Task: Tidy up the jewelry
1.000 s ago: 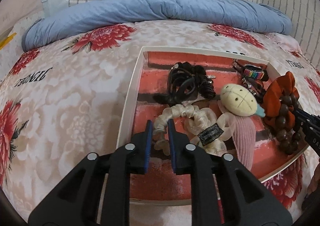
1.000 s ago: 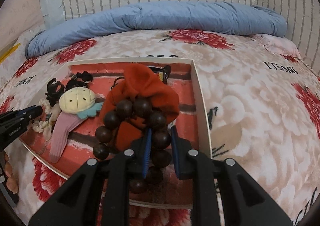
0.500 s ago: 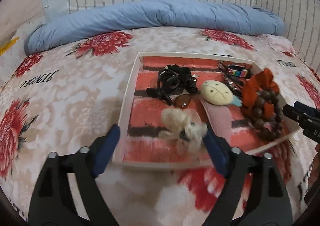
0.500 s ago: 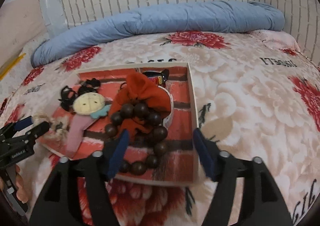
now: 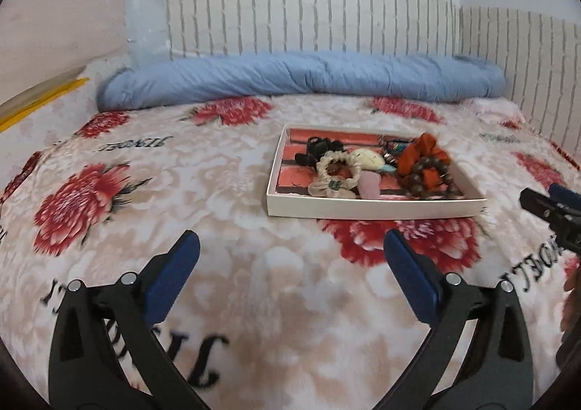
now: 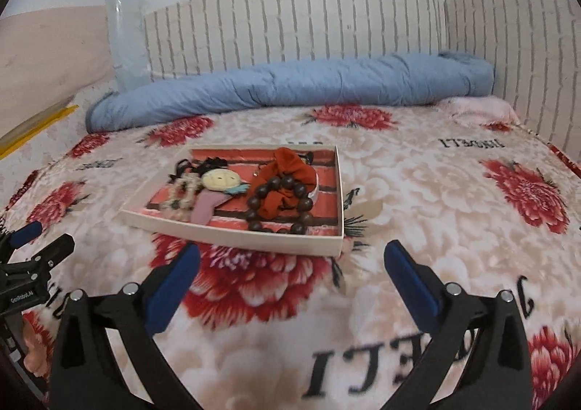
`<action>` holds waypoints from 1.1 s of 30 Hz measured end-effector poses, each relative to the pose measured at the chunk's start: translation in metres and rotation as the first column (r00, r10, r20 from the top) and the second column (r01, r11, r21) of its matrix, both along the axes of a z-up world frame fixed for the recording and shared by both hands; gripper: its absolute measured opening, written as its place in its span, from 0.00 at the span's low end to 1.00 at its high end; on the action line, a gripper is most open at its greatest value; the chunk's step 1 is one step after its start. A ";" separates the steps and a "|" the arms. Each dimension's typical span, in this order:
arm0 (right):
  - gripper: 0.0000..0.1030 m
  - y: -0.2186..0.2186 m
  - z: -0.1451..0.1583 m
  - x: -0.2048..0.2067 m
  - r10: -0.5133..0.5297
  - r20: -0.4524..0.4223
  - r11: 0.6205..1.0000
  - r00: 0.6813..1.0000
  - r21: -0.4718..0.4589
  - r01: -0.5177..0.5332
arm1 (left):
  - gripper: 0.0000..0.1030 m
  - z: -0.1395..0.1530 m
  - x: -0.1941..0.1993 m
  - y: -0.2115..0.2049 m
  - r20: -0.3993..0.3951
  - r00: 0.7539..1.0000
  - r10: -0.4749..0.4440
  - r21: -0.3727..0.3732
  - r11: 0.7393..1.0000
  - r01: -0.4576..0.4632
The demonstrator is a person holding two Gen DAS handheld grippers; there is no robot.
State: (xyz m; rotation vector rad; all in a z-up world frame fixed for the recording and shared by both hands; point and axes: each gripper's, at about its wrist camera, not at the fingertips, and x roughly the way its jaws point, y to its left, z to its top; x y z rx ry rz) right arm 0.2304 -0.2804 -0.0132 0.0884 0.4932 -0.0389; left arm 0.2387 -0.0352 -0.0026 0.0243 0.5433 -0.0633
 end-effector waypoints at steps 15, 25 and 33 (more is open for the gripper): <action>0.96 0.015 -0.037 -0.087 -0.016 0.148 0.999 0.989 -0.048 0.023 | 0.95 -0.020 -0.102 -0.017 0.208 0.977 0.045 0.076 0.995 -0.063; 0.96 0.013 -0.039 -0.092 -0.035 0.182 0.998 0.983 -0.039 0.042 | 0.95 -0.024 -0.103 -0.011 0.218 0.975 0.051 0.048 0.997 -0.063; 0.96 0.011 -0.040 -0.091 -0.041 0.171 0.999 0.984 -0.026 0.046 | 0.95 -0.024 -0.102 -0.011 0.211 0.976 0.048 0.050 0.997 -0.060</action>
